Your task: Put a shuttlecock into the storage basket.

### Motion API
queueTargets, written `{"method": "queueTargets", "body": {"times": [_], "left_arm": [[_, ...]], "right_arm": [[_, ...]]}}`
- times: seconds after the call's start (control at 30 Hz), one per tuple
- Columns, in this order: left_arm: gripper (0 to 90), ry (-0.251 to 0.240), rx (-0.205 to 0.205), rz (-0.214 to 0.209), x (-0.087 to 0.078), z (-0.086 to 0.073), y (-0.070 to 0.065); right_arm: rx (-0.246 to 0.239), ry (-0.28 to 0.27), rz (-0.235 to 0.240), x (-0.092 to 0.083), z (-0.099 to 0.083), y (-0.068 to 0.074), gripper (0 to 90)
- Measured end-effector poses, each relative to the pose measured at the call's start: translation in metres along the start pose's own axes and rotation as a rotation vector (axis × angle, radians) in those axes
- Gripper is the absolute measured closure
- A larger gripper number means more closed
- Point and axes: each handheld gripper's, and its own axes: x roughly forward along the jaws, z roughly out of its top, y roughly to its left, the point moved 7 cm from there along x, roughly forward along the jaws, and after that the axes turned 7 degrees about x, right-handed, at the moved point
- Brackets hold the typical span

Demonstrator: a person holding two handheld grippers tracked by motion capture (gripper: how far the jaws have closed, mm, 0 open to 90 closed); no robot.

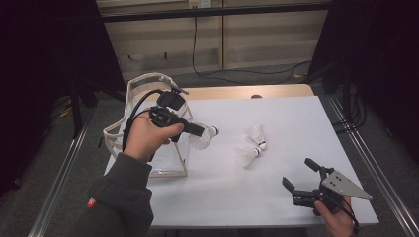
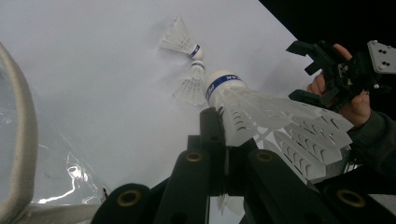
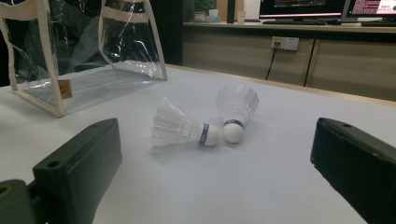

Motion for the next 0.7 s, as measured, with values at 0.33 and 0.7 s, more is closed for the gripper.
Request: {"method": "queueTargets", "body": {"times": [0.33, 0.7], "left_arm": [[89.7, -0.013, -0.009, 0.002, -0.006, 0.006, 0.002], [89.7, -0.028, -0.022, 0.003, -0.014, 0.012, 0.005]], "right_arm": [[0.003, 0.000, 0.000, 0.000, 0.000, 0.000, 1.9], [0.000, 0.000, 0.001, 0.000, 0.000, 0.000, 1.9]]}}
